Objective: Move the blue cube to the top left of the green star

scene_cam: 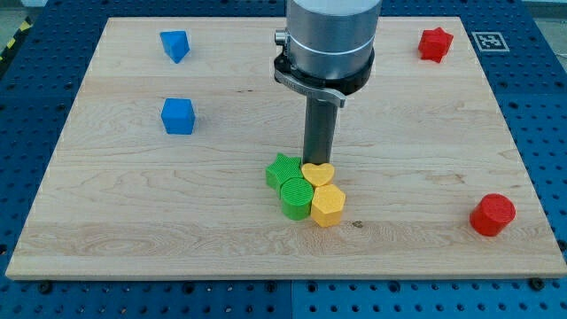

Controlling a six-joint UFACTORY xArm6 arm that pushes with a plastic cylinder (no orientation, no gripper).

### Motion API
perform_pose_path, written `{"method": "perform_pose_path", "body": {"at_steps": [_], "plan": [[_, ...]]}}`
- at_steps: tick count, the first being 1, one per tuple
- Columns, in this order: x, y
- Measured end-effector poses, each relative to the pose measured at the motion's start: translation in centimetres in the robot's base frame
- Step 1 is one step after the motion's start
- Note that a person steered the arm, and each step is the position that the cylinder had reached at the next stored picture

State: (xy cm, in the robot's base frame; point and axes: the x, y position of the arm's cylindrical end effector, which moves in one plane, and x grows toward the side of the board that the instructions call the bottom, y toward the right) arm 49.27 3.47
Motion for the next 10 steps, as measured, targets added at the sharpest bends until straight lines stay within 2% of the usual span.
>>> {"method": "perform_pose_path", "body": {"at_steps": [1, 2, 4, 5, 6, 7, 8, 10], "plan": [[-2.9, -0.6], [-5.0, -3.9], [-2.5, -15.6], [-3.5, -21.5], [-10.1, -18.4], [-12.7, -9.9], [-13.0, -7.6], [-13.0, -18.5]]}}
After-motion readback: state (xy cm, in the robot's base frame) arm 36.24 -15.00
